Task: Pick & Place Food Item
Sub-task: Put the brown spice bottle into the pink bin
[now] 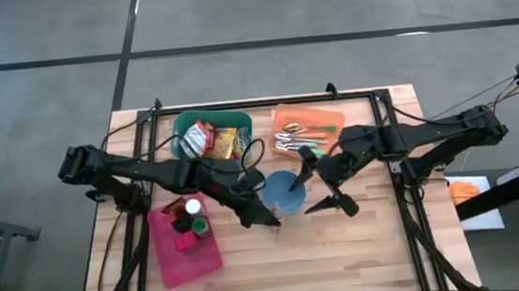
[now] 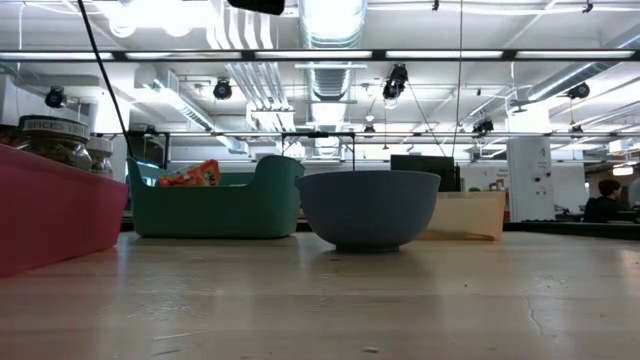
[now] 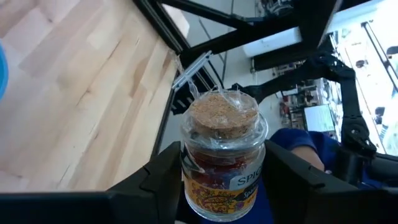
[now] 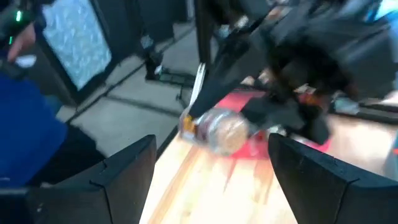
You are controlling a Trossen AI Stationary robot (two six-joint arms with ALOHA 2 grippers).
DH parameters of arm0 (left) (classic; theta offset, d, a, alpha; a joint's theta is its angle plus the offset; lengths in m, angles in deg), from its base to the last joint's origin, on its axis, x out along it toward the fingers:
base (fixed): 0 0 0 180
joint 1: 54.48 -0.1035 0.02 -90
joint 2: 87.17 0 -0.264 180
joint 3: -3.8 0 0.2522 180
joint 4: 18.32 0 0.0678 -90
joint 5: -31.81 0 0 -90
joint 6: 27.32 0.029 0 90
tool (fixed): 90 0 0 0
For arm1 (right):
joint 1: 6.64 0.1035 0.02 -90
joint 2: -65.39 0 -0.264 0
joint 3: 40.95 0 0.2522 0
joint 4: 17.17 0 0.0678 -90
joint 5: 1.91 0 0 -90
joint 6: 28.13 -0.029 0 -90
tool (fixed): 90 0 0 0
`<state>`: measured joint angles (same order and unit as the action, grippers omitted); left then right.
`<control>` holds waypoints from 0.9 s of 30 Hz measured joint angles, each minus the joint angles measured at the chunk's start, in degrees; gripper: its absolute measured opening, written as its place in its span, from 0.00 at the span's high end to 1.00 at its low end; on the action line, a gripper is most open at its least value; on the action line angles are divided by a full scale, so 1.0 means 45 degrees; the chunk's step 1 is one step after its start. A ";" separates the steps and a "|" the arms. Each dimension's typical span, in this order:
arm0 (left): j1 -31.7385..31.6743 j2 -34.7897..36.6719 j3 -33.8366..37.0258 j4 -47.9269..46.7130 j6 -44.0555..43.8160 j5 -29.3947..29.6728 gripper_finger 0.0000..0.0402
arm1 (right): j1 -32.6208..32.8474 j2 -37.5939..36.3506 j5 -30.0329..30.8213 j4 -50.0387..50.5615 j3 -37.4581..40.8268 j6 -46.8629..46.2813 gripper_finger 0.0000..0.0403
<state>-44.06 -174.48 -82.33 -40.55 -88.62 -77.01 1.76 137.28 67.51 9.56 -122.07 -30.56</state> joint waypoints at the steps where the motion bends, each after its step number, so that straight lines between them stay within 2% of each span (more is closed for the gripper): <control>1: -0.0050 0.0000 -0.0027 0.0018 0.0128 -0.0041 0.56 | 0.0005 0.0247 -0.0064 0.0340 -0.0285 0.0057 0.24; 3: -0.0127 0.0028 -0.0182 -0.0017 0.0570 0.0113 0.56 | 0.0005 0.0683 0.0049 0.0524 -0.0842 -0.0414 0.24; 7: -0.0129 0.0281 -0.0694 -0.0070 0.1773 0.1641 0.56 | 0.0017 0.1142 0.2417 0.0698 -0.1622 -0.2498 0.24; 9: -0.0129 0.0614 -0.0916 -0.0249 0.2464 0.2567 0.56 | 0.0029 0.1127 0.3181 0.0665 -0.1941 -0.3365 0.24; 16: -0.0168 0.1857 -0.1121 -0.0250 0.3720 0.5722 0.56 | 0.0055 0.0704 0.4262 0.0198 -0.2289 -0.5555 0.24; 20: -0.0325 0.2030 -0.1121 0.0290 0.3969 0.6107 0.56 | 0.0049 0.0803 0.5059 -0.0353 -0.2295 -0.6112 0.24; 27: -0.0532 0.1962 -0.1121 0.0841 0.3975 0.6298 0.56 | 0.0049 0.1235 0.5226 -0.1312 -0.2285 -0.6735 0.24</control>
<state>-46.45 -165.65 -87.37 -36.77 -70.73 -48.67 1.98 142.84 91.03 3.65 -132.36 -60.87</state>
